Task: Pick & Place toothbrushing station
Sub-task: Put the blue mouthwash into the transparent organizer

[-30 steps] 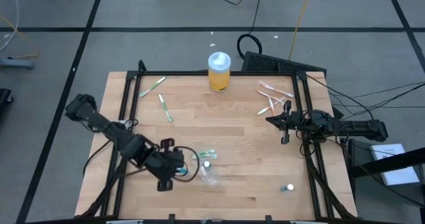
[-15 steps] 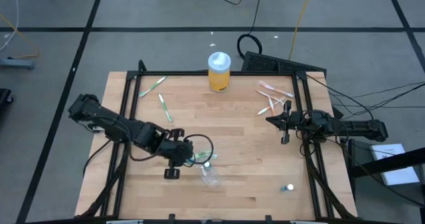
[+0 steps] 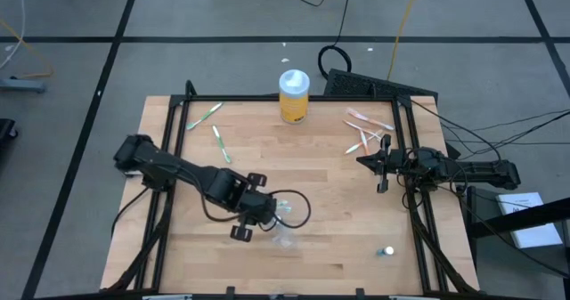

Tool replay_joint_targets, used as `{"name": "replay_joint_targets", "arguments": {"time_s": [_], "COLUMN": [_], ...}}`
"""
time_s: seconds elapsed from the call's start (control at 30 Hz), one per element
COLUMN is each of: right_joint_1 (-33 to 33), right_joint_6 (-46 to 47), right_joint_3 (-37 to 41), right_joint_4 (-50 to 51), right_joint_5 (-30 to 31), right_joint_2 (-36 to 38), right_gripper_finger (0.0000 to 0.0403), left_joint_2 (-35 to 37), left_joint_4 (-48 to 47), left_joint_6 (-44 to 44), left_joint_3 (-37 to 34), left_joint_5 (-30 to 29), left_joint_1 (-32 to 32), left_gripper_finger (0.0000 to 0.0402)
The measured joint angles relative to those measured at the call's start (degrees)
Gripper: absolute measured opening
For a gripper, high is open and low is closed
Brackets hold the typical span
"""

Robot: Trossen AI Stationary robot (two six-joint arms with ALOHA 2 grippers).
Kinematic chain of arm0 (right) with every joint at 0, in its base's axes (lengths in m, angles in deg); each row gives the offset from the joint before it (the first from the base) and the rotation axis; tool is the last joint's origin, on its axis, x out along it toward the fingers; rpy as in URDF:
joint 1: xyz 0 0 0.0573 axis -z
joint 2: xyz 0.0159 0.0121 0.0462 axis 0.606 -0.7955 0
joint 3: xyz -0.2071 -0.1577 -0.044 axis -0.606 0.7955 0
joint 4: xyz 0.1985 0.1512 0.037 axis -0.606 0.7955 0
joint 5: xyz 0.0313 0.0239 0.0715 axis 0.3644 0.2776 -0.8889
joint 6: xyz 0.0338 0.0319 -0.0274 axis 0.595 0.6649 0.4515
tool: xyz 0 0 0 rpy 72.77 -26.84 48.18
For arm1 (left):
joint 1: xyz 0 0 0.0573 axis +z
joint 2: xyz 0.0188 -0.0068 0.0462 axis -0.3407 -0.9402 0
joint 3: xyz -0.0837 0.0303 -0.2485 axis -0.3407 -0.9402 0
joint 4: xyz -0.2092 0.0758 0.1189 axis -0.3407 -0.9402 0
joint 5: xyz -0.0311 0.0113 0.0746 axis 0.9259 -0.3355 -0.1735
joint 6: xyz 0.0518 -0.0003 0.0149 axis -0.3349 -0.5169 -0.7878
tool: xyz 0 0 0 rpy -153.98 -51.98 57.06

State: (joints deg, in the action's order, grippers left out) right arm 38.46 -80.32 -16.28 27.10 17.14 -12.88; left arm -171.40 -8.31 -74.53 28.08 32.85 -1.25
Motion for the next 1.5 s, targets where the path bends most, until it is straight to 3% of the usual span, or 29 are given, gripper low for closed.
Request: {"name": "replay_joint_targets", "arguments": {"time_s": [0.27, 1.5], "right_joint_1": [0.0, 0.0], "right_joint_6": [0.0, 0.0], "right_joint_3": [0.0, 0.0], "right_joint_4": [0.0, 0.1], "right_joint_5": [0.0, 0.0], "right_joint_2": [0.0, 0.0], "right_gripper_finger": [0.0004, 0.0004], "left_joint_2": [-3.7, -6.3], "left_joint_4": [0.2, 2.2], "left_joint_6": [-1.2, -3.7], "left_joint_3": [0.3, 4.3], "left_joint_5": [-0.1, 0.0], "left_joint_1": [0.0, -2.0], "left_gripper_finger": [0.0099, 0.0099]}}
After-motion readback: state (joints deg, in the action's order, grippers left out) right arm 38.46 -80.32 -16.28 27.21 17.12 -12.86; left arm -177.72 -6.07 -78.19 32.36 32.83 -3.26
